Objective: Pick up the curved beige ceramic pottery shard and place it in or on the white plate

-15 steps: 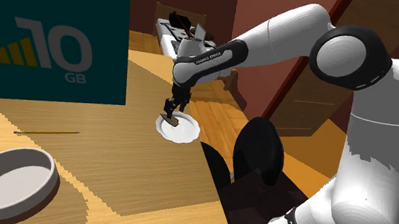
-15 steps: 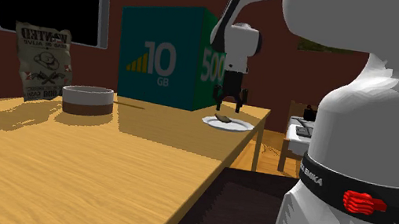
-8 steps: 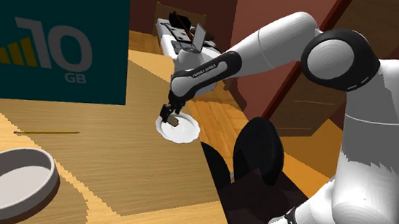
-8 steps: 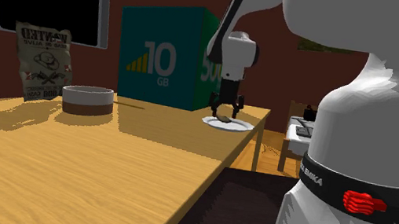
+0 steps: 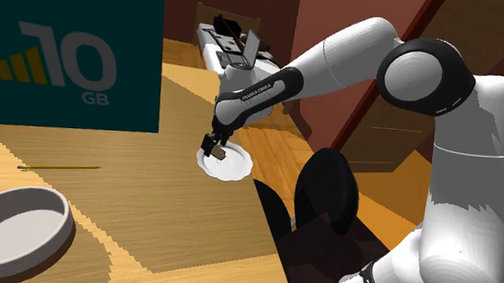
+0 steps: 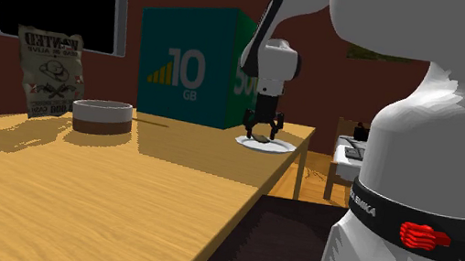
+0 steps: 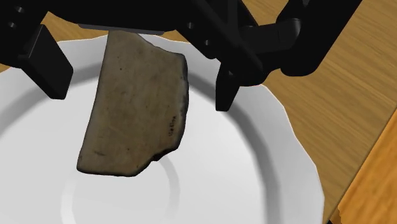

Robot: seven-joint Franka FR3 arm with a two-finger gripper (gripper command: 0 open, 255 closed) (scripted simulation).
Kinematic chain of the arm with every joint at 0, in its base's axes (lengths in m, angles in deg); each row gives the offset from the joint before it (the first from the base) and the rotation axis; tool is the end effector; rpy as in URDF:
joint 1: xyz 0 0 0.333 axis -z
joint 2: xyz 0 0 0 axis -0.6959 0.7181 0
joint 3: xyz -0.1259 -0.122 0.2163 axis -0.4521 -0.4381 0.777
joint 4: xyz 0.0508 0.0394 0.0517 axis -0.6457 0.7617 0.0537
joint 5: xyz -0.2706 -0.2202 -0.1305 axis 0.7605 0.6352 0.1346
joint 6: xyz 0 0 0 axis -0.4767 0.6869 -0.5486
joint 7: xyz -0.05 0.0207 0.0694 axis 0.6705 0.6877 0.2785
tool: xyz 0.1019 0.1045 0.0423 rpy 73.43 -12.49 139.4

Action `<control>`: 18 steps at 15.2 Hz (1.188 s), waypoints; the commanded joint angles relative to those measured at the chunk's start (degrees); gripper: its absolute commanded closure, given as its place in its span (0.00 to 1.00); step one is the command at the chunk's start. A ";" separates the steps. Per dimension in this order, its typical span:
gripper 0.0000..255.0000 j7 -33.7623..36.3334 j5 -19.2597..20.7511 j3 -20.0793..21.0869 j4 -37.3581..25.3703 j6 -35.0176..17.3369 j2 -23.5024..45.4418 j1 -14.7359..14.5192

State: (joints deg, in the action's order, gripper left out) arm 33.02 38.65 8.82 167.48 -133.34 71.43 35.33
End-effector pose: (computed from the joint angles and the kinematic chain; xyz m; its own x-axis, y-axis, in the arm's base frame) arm 0.5912 0.1329 0.1458 0.9216 0.3853 0.0466 0.3860 -0.9225 -0.0081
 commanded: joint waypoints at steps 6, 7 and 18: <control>1.00 -0.02 -0.01 0.01 0.29 -0.10 -0.19 0.02; 1.00 -0.03 -0.01 0.01 0.25 -0.09 -0.16 0.03; 1.00 -0.17 -0.36 0.28 0.07 4.39 -4.48 0.21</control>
State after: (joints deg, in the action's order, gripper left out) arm 32.84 38.33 9.06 167.44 -129.48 67.57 35.54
